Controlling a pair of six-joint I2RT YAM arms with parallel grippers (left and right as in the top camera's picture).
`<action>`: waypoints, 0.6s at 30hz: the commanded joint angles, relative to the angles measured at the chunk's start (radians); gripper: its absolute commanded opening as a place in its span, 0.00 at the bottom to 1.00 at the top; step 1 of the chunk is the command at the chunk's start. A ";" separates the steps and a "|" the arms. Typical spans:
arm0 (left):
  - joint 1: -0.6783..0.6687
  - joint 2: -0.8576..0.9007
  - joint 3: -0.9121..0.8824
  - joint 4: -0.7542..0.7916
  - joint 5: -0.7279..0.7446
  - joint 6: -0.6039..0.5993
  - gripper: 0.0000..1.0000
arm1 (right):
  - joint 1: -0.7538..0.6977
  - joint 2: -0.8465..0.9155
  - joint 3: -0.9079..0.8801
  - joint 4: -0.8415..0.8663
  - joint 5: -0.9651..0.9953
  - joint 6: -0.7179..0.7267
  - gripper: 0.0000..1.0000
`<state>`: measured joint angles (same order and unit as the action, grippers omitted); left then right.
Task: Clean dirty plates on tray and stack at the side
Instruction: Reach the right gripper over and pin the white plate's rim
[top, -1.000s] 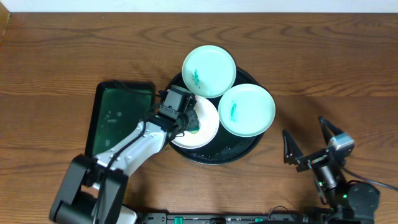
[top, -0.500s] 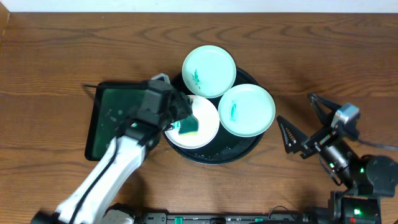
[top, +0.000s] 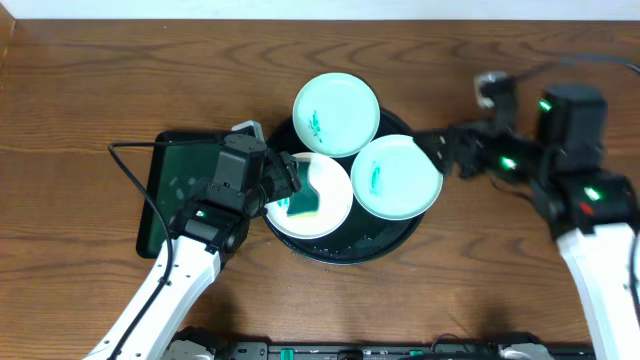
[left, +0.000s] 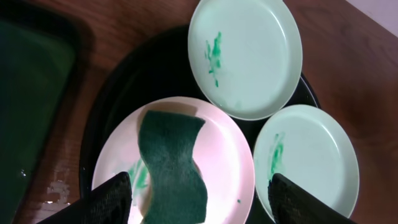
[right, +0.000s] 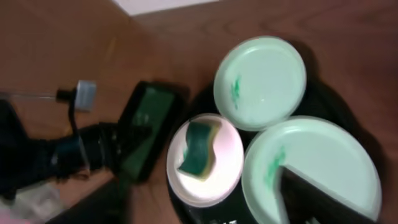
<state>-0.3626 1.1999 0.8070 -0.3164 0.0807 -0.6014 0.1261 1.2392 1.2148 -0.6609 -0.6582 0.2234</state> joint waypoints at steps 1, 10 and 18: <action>0.004 0.003 0.014 -0.005 -0.018 0.014 0.71 | 0.072 0.101 0.014 0.061 0.145 0.039 0.58; 0.004 0.003 0.014 -0.019 -0.018 0.014 0.71 | 0.264 0.512 0.216 -0.090 0.311 -0.035 0.43; 0.004 0.003 0.014 -0.024 -0.018 0.014 0.71 | 0.342 0.731 0.382 -0.137 0.298 -0.151 0.46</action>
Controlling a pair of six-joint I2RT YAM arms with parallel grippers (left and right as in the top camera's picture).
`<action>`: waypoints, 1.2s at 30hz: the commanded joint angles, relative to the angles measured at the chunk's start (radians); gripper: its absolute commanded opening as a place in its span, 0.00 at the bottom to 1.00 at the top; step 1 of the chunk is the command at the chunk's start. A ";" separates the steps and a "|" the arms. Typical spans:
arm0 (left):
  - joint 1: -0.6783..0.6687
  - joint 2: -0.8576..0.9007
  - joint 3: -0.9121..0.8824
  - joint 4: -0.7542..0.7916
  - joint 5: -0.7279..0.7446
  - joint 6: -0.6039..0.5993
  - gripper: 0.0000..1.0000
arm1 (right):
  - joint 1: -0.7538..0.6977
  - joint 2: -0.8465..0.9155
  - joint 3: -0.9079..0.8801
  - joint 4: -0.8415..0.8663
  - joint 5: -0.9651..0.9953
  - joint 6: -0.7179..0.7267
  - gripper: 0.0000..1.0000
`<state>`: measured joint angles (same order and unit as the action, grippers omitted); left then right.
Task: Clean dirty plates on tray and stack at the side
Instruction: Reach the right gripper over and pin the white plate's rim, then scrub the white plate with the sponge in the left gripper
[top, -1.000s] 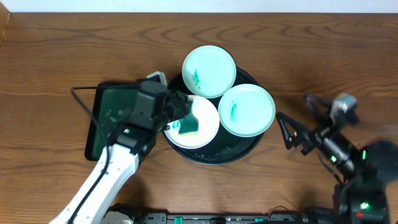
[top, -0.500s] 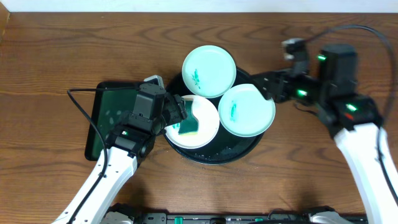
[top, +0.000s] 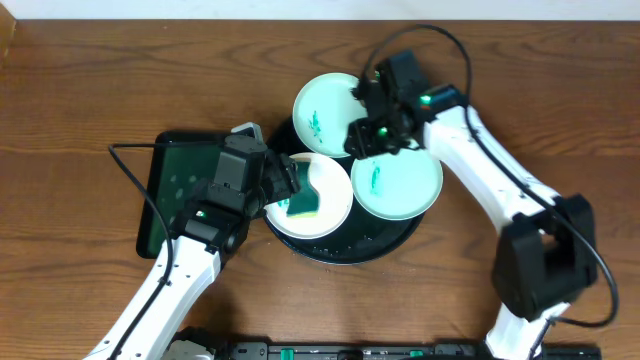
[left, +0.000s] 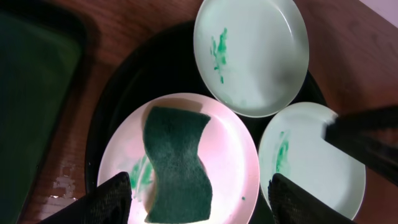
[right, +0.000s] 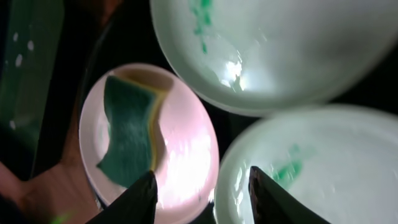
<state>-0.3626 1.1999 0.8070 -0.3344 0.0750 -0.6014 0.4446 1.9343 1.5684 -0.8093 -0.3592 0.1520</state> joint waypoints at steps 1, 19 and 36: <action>0.004 0.003 0.014 -0.010 -0.013 0.014 0.71 | 0.034 0.055 0.029 0.026 -0.031 -0.144 0.49; 0.004 0.003 0.014 -0.024 -0.013 0.014 0.72 | 0.098 0.228 0.029 0.060 0.126 -0.165 0.34; -0.004 0.265 0.014 0.072 -0.005 -0.084 0.68 | 0.098 0.228 0.020 0.028 0.126 -0.164 0.02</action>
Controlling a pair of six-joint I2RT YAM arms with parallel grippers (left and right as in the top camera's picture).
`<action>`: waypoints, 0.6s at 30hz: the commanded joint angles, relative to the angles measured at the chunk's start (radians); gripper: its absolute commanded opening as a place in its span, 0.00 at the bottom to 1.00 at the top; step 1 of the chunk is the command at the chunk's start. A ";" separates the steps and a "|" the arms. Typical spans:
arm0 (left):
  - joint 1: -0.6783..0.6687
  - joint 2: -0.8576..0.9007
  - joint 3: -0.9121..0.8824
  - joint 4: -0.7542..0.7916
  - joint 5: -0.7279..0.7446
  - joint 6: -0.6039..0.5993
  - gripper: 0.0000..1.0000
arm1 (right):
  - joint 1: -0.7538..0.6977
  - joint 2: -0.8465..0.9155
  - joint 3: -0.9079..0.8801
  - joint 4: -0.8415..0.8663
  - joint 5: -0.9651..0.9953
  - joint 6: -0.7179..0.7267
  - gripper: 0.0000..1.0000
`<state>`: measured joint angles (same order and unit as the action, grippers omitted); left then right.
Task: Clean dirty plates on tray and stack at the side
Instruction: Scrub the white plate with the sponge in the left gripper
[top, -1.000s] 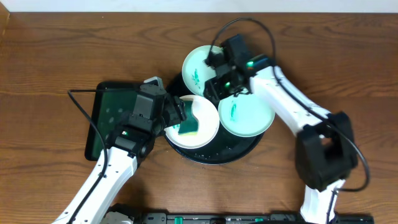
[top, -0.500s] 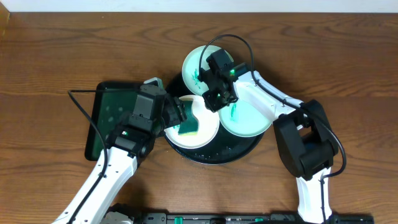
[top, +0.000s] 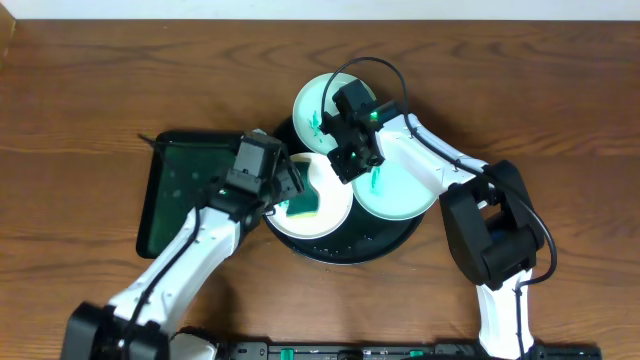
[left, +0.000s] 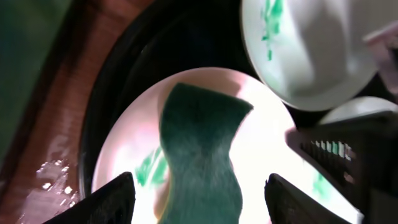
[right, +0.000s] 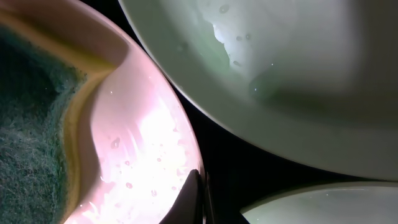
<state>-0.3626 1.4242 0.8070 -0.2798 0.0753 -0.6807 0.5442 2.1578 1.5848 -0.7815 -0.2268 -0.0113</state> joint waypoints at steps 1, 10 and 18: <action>-0.008 0.063 0.014 0.033 -0.005 -0.005 0.67 | -0.002 0.004 0.003 0.000 -0.006 -0.001 0.02; -0.054 0.187 0.014 0.125 0.034 -0.004 0.66 | -0.002 0.004 0.002 0.002 -0.006 -0.001 0.03; -0.054 0.254 0.014 0.121 0.021 0.007 0.51 | -0.002 0.004 0.002 0.000 -0.006 -0.001 0.02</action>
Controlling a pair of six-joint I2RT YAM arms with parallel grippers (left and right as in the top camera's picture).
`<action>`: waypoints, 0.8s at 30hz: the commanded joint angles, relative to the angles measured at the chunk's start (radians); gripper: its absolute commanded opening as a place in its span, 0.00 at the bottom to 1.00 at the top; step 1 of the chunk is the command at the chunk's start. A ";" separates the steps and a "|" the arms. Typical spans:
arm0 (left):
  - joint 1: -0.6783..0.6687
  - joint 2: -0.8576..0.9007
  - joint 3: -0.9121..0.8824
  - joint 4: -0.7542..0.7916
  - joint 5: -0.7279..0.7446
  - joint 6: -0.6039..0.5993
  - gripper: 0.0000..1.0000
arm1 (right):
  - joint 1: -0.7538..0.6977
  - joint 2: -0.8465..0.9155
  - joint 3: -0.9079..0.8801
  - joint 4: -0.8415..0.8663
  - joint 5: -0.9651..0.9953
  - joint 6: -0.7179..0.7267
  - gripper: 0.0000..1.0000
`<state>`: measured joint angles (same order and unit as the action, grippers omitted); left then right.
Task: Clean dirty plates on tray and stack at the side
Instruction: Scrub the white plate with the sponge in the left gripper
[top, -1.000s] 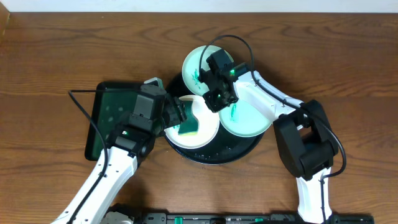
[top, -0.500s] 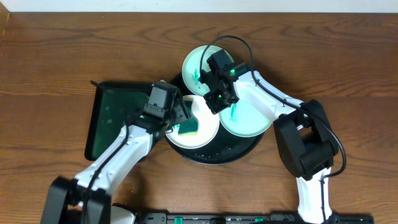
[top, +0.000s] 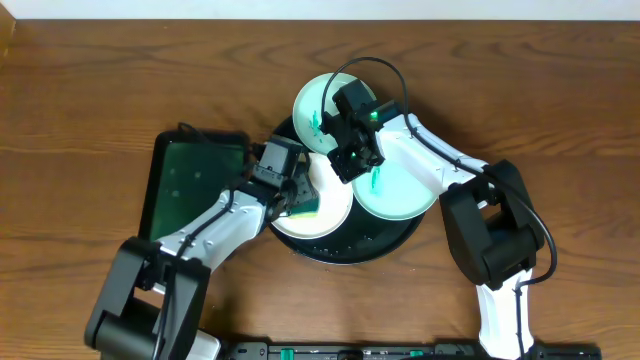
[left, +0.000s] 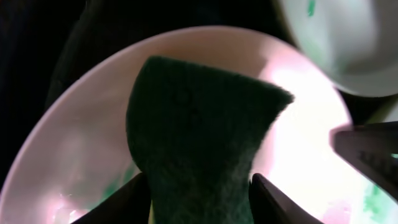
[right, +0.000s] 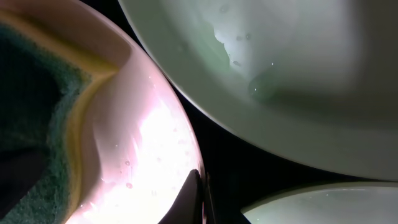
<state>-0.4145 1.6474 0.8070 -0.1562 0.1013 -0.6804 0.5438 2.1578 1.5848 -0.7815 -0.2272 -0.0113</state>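
Note:
On the pink plate (top: 335, 205) lies a dark green sponge (left: 199, 124) with a yellow underside. My left gripper (left: 199, 186) is down on the sponge, its fingers (left: 134, 202) pressed against both sides. The plate's right rim (right: 168, 143) is pinched in my shut right gripper (right: 200, 186). Green smears show on the pink plate (left: 118, 180). Two mint plates with green stains sit on the round black tray (top: 345, 250), one at the back (top: 312, 100) and one at the right (top: 410, 195).
A rectangular dark green tray (top: 185, 190) lies on the wooden table left of the black tray. The right arm reaches over both mint plates. In the right wrist view the back mint plate (right: 280, 74) and the right one (right: 323, 205) lie close by.
My left gripper has come down from just above the sponge, and its fingers have narrowed onto the sponge's sides. The right gripper still holds the pink plate's rim in the same spot.
At first my right arm was off to the right, and my left gripper hung open over the sponge on the pink plate. Then the right gripper was open over the plates. Later it was shut on the pink plate's rim, and now the left grips the sponge.

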 joint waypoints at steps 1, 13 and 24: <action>-0.002 0.036 0.014 -0.008 -0.014 0.007 0.51 | -0.002 0.004 0.002 0.000 -0.006 -0.001 0.02; 0.017 -0.011 0.016 -0.151 -0.332 0.014 0.22 | -0.002 0.004 -0.003 -0.008 0.029 -0.001 0.01; 0.019 -0.080 0.016 -0.036 -0.054 0.012 0.22 | -0.002 0.004 -0.029 0.008 0.028 0.000 0.01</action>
<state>-0.3935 1.5688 0.8268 -0.2081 -0.0803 -0.6765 0.5438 2.1578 1.5753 -0.7715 -0.2203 -0.0113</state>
